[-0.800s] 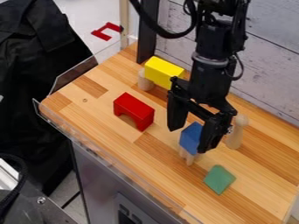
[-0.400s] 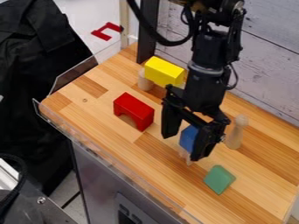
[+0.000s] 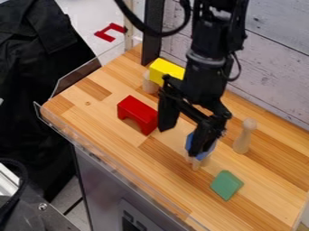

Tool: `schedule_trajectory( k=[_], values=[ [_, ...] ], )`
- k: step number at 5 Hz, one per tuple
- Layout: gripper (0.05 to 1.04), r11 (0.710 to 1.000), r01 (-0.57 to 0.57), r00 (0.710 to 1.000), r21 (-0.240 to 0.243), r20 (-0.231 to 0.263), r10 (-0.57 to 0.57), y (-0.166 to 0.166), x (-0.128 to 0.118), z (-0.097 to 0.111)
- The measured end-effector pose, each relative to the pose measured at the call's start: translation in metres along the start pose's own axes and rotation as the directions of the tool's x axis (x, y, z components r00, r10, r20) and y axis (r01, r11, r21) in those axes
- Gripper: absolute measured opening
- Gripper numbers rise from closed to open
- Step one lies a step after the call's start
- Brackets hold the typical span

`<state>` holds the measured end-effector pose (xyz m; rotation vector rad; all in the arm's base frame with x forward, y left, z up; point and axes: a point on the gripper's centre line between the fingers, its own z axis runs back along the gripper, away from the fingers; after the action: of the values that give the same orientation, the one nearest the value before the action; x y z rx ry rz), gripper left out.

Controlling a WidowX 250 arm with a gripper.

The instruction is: Put the blue cube on top of the plus

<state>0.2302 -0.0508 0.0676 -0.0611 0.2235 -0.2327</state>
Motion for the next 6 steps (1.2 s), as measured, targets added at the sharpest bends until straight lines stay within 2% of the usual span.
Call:
schedule_trajectory(
  k=[1, 2, 3, 4, 5, 6],
  values=[
    [0.998, 0.993, -0.058, 0.998, 0.106, 0.009, 0.058, 0.009, -0.01, 0.016],
    [0.997, 0.928, -0.229, 0.969, 0.292, -0.019, 0.245, 0.013, -0.012, 0.029],
    [0.997, 0.878, -0.303, 0.938, 0.371, -0.045, 0.343, 0.021, 0.005, 0.032],
    [0.997, 0.877, -0.34, 0.928, 0.339, -0.03, 0.371, 0.027, 0.037, 0.031],
    [0.998, 0.871, -0.418, 0.9, 0.26, -0.013, 0.436, 0.031, 0.07, 0.023],
    [0.998, 0.867, -0.479, 0.876, 0.135, 0.02, 0.481, 0.008, 0.093, 0.015]
  ],
)
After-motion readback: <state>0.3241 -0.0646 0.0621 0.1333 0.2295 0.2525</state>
